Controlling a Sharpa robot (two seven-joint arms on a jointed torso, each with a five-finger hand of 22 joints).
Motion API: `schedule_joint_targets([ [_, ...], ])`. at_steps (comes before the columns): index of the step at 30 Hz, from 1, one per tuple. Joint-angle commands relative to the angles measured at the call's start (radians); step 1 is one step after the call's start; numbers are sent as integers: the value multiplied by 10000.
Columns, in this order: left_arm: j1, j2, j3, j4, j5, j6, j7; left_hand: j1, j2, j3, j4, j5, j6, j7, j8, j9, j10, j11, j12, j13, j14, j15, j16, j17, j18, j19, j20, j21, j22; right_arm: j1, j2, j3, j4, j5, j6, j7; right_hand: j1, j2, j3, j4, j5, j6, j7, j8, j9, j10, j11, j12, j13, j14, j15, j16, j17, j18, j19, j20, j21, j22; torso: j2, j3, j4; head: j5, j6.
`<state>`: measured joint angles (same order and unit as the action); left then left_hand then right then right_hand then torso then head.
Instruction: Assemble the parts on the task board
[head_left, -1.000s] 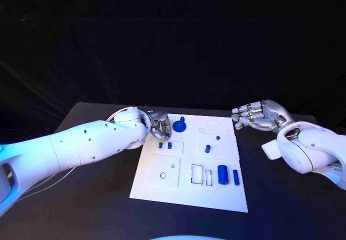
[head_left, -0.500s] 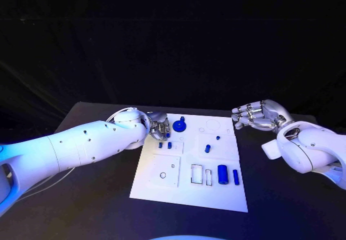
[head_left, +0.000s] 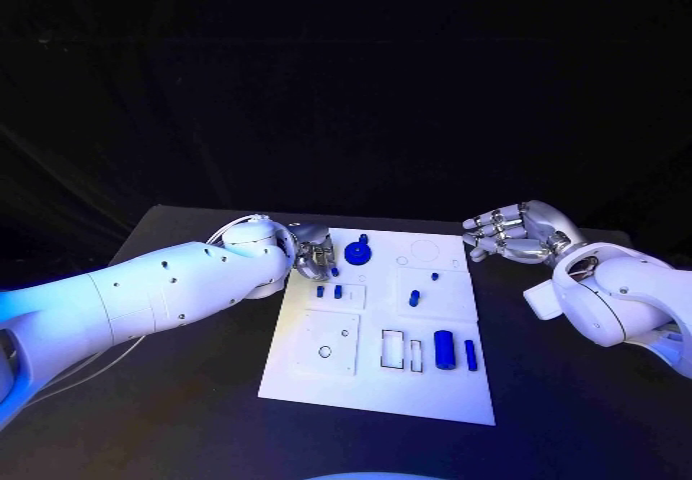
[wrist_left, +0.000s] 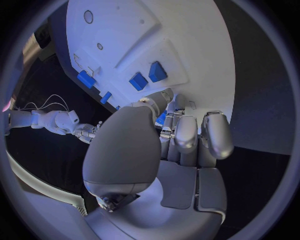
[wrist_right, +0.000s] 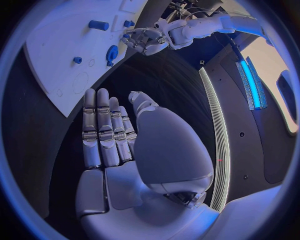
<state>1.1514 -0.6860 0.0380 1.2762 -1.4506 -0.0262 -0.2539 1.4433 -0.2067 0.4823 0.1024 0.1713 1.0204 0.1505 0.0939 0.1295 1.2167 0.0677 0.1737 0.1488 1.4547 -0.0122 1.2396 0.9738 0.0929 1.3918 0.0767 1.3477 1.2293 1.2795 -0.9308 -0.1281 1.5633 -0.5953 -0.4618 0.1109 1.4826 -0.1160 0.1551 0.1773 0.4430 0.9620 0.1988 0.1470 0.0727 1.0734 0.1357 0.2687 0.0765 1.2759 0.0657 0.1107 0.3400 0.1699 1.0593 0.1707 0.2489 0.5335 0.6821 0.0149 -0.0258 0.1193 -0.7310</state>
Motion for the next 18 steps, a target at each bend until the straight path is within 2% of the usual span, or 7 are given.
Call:
schedule_joint_targets([
  [1, -17, -116, -13, 39, 66, -511, 57, 72, -41, -31, 9, 21, -124, -14, -91, -5, 24, 46, -20, 19, -1, 42, 50, 15, -134, -18, 58, -26, -8, -6, 78, 2, -98, -1856, 731, -554, 152, -2, 110, -247, -470, 186, -64, 67, 13, 74, -155, -77, -59, 643, -182, 325, 156, 149, 469, -198, 397, 227, -15, 2, -2, -57, 37],
  [5, 10, -342, 5, 169, 568, -1212, 342, 80, -6, 3, 34, 27, -45, -60, -65, -1, 24, 16, -44, 37, 4, 25, 65, 13, -115, -57, 55, -73, -76, -5, 186, 4, -204, -3687, 1117, -1016, 205, -53, 298, -527, -589, 528, -259, 106, 12, 487, -418, -89, -80, 2044, -567, 1179, 675, 144, 1452, -613, 1359, 831, -10, 5, -1, -147, 69],
  [8, 53, -626, 14, 328, 1857, -2101, 869, 142, 69, 152, 62, 40, 258, -24, 83, 44, -99, 62, -153, 40, -64, 47, -24, -164, 56, -507, 60, -624, -851, -5, 327, 6, -232, -5549, 1502, -1499, 145, -83, 593, -669, -503, 827, -392, 88, 1, 815, -586, -209, -84, 2356, -741, 2085, 1305, 122, 1826, -824, 2042, 1364, -19, 24, -4, -198, 82],
  [9, 66, -742, 16, 406, 2431, -2391, 1092, 170, 75, 247, 75, 40, 301, 37, 101, 40, -215, 131, -226, 23, -328, 94, -465, -858, 165, -840, 88, -1025, -1381, -5, 393, 6, -236, -6188, 1638, -1687, 85, -113, 737, -714, -484, 917, -420, 50, -9, 924, -625, -292, -84, 2313, -766, 2549, 1616, 107, 1850, -873, 2287, 1591, -15, 23, -9, -209, 90],
  [10, 79, -861, 18, 488, 3022, -2659, 1299, 193, 55, 334, 84, 37, 294, 95, 94, 26, -396, 193, -316, -14, -919, 147, -1486, -2397, 330, -1330, 124, -1620, -2153, -5, 461, 7, -242, -6799, 1752, -1879, 57, -170, 839, -765, -491, 1009, -479, 40, -5, 1010, -646, -341, -73, 2329, -794, 2789, 1799, 99, 1811, -888, 2446, 1756, -1, 17, -12, -241, 128],
  [12, 109, -1051, 20, 614, 3921, -2984, 1593, 261, 28, 478, 67, 40, 287, 173, 89, 8, -678, 289, -442, -82, -1715, 209, -2787, -4163, 597, -2161, 180, -2646, -3427, -5, 585, 7, -269, -7686, 1937, -2175, -130, -215, 1173, -801, -427, 1217, -503, -9, 13, 1217, -703, -496, -51, 2228, -823, 3438, 2296, 4, 1941, -941, 3455, 2652, 7, 12, -1, -313, 141],
  [18, 186, -1782, 23, 1106, 6250, -3486, 2331, 445, 20, 704, -67, 41, 297, 206, 96, -14, -680, 306, -393, -93, -1761, 216, -3025, -4379, 670, -2370, 193, -2998, -3799, -5, 1114, 6, -515, -9891, 2328, -2964, -479, -480, 1837, -895, -851, 1270, -539, -226, 25, 1152, -671, -931, -63, 2351, -821, 5539, 4032, -354, 2478, -896, 5986, 4809, -5, 9, 10, -501, 154],
])
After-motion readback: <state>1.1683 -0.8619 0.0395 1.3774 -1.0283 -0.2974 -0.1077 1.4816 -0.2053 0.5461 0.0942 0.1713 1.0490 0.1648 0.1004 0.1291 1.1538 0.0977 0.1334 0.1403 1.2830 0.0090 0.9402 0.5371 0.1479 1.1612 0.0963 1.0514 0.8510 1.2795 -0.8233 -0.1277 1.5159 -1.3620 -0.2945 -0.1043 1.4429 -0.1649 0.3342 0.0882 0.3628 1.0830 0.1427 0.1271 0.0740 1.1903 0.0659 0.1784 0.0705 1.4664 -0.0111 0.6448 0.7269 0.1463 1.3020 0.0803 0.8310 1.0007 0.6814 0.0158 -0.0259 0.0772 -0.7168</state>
